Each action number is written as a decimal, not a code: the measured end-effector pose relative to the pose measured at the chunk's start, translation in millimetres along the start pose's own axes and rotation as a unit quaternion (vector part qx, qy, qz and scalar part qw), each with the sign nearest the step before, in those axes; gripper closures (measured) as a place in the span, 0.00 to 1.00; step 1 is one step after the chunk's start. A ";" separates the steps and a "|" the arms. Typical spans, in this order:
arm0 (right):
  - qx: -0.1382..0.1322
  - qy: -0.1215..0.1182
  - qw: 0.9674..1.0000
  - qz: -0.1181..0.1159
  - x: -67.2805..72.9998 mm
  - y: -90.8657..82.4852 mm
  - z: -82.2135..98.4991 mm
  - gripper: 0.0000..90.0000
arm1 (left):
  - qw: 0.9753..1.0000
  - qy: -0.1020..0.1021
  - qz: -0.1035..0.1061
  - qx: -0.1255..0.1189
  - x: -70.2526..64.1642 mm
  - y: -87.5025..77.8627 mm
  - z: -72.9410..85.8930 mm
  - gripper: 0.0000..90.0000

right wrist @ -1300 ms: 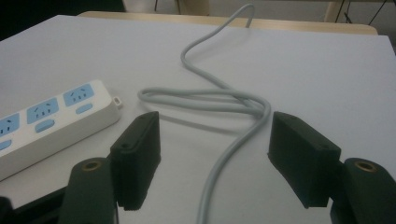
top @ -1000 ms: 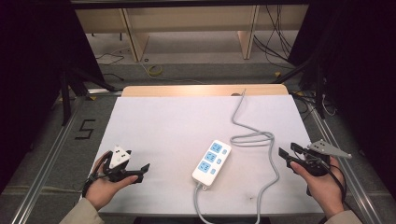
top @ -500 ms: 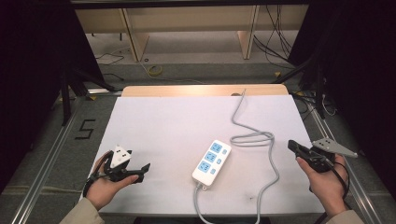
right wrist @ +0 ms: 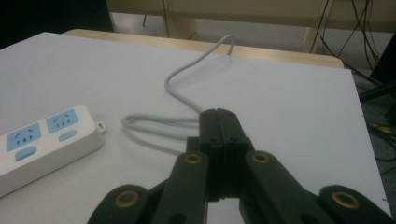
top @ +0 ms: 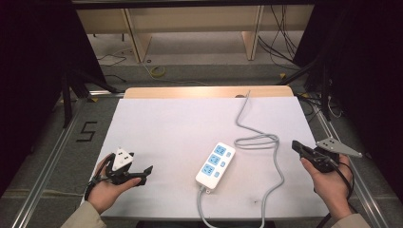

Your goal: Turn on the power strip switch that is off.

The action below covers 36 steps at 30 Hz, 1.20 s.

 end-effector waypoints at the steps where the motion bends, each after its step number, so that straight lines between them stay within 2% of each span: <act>1: 0.000 0.000 1.000 -0.002 0.3 0.2 -0.4 1.00 | 1.000 -0.001 0.000 -0.001 -0.2 0.2 -0.1 0.18; 36: 0.015 -0.016 0.999 -0.047 22.2 11.1 -9.3 1.00 | 1.000 0.000 0.003 -0.003 -1.8 1.0 -1.3 0.18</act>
Point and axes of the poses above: each handheld gripper's, and its own axes: y roughly forward along the jaws, z roughly out of its underside, x roughly to its left, the point moved 2 cm from there along y, roughly forward along the jaws, and after that the axes turned 2 degrees about x, right-handed, at the moved point
